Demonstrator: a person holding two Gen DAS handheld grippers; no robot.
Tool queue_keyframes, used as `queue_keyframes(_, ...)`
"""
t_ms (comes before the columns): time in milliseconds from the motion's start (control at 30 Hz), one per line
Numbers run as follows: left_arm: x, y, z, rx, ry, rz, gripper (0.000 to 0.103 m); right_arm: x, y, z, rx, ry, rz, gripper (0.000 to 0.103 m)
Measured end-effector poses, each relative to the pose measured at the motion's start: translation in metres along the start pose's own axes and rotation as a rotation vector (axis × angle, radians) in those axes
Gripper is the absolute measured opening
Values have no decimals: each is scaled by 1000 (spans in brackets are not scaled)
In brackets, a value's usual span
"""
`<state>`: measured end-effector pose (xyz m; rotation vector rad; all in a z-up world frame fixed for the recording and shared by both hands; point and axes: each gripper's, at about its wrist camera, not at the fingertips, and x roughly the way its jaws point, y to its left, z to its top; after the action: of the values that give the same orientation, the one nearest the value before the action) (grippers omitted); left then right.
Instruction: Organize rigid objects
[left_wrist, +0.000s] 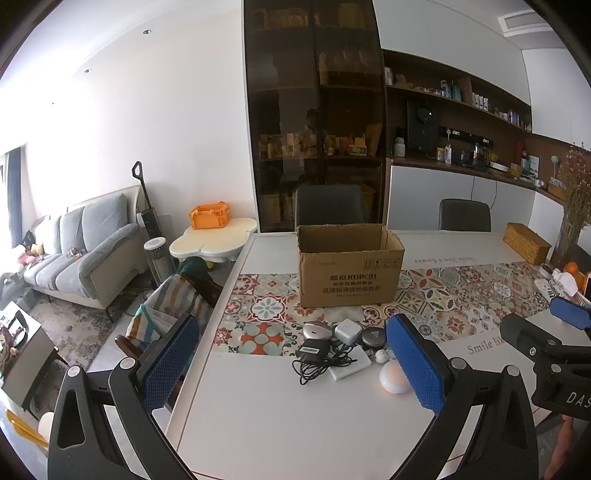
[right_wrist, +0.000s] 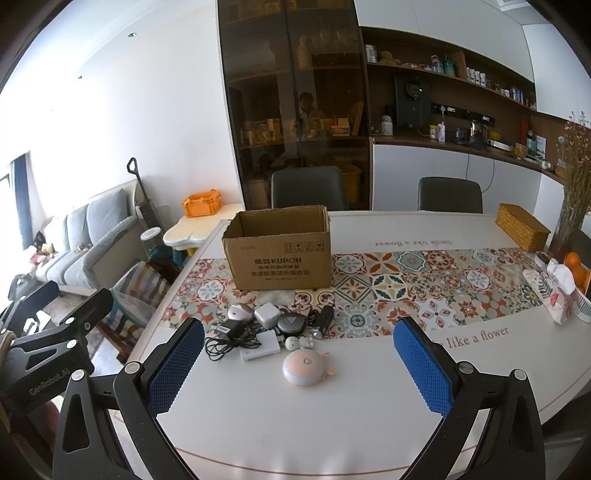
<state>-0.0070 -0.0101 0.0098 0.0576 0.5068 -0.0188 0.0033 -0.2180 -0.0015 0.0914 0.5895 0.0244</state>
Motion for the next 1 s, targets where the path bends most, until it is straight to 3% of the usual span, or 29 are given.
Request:
queue_keyframes(200,11,2,-4,-2,20,5,103,4,4,-1,-6,16,1,103)
queue_keyframes(400,39,5,-16,-9,110,-3,103,22,6,-4,-9,67,-3,103)
queue_keyframes(800,118,13,-38,7,319,4,103,101,11,-20,10,278,21,103)
queue_keyframes(1000,153,11,-39,48,378,-11,103,144,17,-18,9,391,26,103)
